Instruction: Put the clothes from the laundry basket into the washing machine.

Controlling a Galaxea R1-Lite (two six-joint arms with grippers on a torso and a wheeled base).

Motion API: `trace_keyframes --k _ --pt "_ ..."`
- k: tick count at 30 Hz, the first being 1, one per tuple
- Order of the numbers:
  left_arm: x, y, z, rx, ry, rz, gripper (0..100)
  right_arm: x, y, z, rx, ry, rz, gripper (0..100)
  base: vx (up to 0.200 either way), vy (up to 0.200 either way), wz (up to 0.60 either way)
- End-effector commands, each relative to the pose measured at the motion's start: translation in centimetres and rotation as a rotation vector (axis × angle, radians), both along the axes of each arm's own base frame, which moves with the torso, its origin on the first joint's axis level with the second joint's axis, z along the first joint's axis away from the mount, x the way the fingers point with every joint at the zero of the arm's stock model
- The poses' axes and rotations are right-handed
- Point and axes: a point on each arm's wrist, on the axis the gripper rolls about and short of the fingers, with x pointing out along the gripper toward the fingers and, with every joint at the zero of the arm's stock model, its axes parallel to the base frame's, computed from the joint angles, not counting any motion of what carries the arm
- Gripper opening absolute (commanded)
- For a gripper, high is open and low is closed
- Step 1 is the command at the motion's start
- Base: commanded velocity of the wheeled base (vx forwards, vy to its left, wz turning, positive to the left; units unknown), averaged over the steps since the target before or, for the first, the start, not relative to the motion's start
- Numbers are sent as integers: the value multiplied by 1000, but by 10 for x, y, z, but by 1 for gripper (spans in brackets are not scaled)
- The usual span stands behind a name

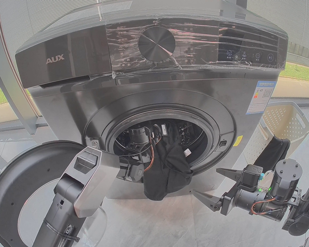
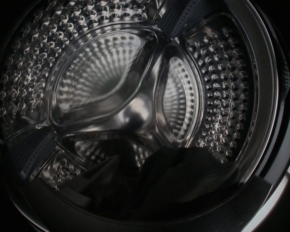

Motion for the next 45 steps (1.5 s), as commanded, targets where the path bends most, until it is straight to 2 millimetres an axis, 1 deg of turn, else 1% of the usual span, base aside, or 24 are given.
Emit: trace_keyframes --k 1,3,4,5,10,12,16,19,21,25,29,32,34,35,37,41,45 --pt "-22 4 11 57 127 -18 100 0 0 0 -1 2 0 100 0 0 0" --pt "-36 1 7 77 207 -50 100 0 0 1 2 -2 0 100 0 0 0" --pt "-37 1 7 78 212 -50 100 0 0 1 2 -2 0 100 0 0 0" --pt "-45 0 6 99 253 -71 100 0 0 1 3 -3 0 100 0 0 0" --pt "-65 -2 1 139 323 -148 100 0 0 1 2 -2 2 100 0 0 0" --pt "-72 0 -6 172 371 -159 100 -1 0 1 3 -3 2 100 0 0 0" --pt "-82 3 -20 207 430 -205 100 0 0 1 3 -3 0 100 0 0 0" --pt "-84 3 -28 218 447 -207 100 0 0 0 1 -1 2 100 0 0 0" --pt "-82 3 -39 228 463 -205 100 -1 1 0 -1 2 3 100 0 0 0" --pt "-79 2 -51 243 473 -204 100 -1 0 0 0 0 2 100 0 0 0" --pt "-79 2 -54 247 478 -204 100 -1 1 0 0 0 3 100 0 0 0" --pt "-78 3 -60 254 487 -198 100 0 1 0 0 0 3 100 0 0 0" --pt "-77 2 -59 250 484 -199 100 -1 1 0 -1 1 4 100 0 0 0" --pt "-77 2 -60 250 483 -198 0 -1 1 0 -1 2 3 100 0 0 0" --pt "-75 2 -62 251 485 -193 0 -1 0 0 -1 1 2 100 0 0 0" --pt "-67 -3 -61 232 452 -183 0 -1 0 0 0 0 3 100 0 0 0" --pt "-64 -4 -60 224 442 -178 0 -1 1 0 -1 2 5 100 0 0 0"
